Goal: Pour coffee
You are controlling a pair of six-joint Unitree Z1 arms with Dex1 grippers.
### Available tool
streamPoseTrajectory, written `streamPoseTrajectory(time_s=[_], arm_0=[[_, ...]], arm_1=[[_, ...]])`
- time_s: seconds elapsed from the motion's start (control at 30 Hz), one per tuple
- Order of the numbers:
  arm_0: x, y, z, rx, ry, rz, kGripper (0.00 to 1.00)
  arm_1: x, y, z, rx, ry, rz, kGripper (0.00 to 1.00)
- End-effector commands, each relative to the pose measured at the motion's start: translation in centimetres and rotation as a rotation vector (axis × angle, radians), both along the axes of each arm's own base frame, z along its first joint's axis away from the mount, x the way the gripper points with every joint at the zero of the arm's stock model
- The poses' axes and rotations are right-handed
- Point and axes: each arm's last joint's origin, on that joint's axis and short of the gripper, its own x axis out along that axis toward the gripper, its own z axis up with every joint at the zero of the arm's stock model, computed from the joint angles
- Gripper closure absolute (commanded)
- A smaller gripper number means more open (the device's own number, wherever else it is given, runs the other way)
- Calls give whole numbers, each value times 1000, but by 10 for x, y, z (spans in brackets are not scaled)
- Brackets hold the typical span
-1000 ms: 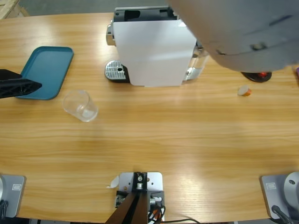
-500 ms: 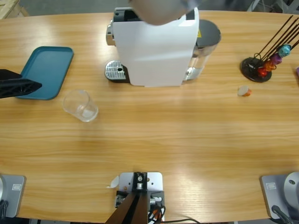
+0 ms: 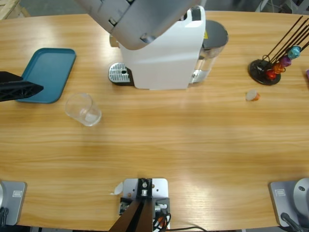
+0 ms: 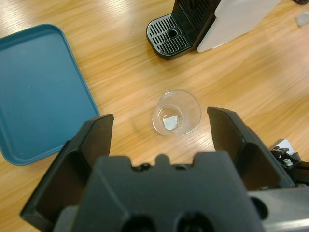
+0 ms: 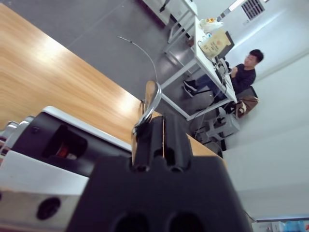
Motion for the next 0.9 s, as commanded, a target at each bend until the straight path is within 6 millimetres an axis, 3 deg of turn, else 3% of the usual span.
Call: streamPoseTrajectory(time_s=[0.03,0.9], arm_0=[[-3,0,-10,12,18,-25,170],[-3,0,-10,14,21,-25,170]], arm_1=[[-4,33,-54,-102,98,79,1000],[-2,54,-96,-116,199,125,1000]])
